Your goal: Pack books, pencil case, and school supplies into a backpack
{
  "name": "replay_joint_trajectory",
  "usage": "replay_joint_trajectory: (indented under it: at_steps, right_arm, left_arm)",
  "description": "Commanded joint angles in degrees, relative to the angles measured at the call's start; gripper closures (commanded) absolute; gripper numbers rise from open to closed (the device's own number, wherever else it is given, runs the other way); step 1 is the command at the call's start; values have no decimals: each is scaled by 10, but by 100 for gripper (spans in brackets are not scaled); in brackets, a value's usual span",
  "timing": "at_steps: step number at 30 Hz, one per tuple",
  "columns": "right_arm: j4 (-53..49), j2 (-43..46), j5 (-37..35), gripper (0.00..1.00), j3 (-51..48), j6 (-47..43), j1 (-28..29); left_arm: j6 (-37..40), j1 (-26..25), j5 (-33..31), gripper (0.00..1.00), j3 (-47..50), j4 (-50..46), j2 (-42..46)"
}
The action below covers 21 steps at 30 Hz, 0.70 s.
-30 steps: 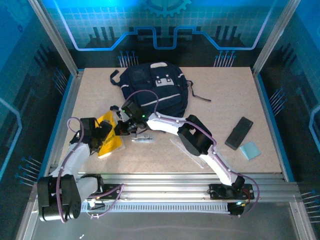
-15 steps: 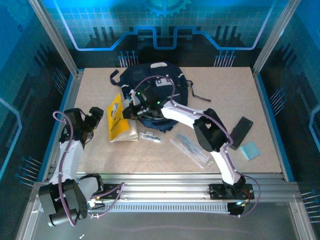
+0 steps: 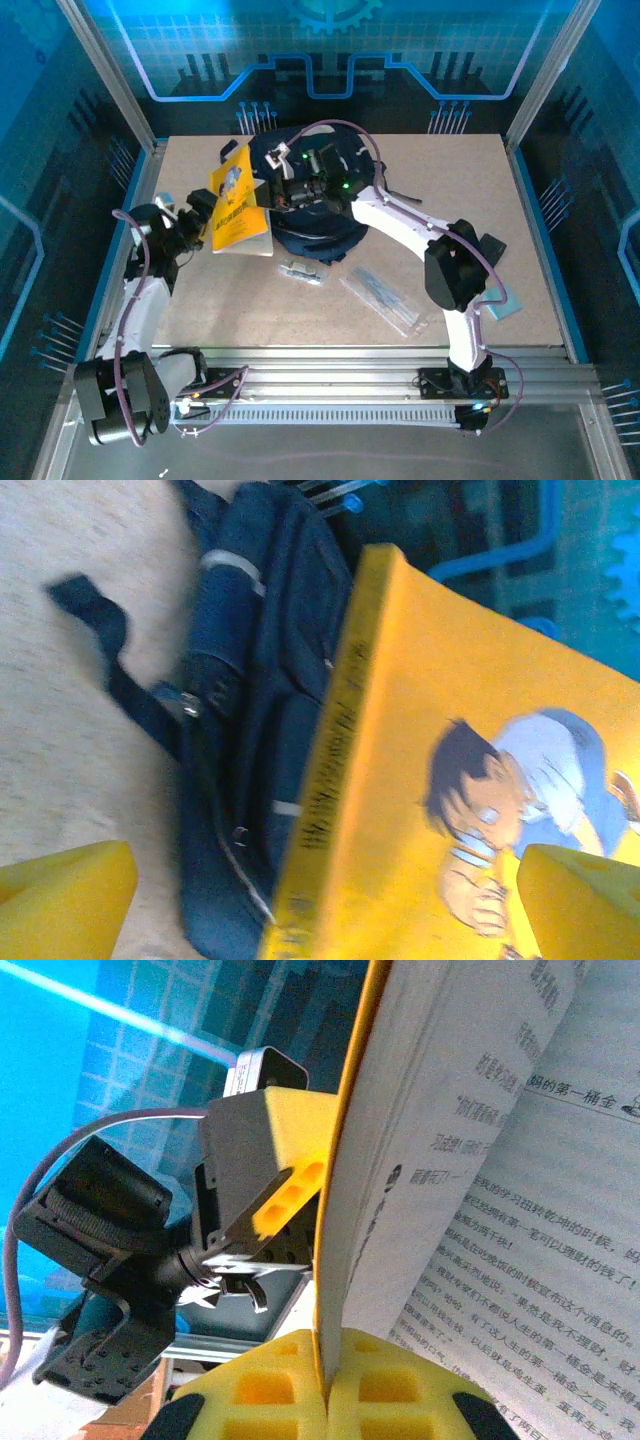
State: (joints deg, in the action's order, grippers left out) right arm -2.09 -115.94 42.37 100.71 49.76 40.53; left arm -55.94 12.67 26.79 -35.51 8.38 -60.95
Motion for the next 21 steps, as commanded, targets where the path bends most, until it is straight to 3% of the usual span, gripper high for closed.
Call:
replay_joint_trajectory:
  at_steps: [1, 5, 11, 16, 21]
  right_arm:
    - [70, 27, 30, 100, -14, 16, -6]
    - [106, 22, 39, 100, -31, 40, -11]
    - [122, 19, 32, 100, -64, 50, -25]
    - [125, 18, 25, 100, -84, 48, -36]
    - [104, 16, 15, 100, -99, 32, -46]
  left_arm:
    - [-48, -25, 35, 1, 10, 80, -9]
    - [-80, -49, 38, 4, 18, 127, -25]
    - [-117, -56, 41, 34, 28, 196, -30]
    - [-143, -61, 42, 46, 29, 231, -30]
    - [-167, -70, 44, 46, 27, 262, -33]
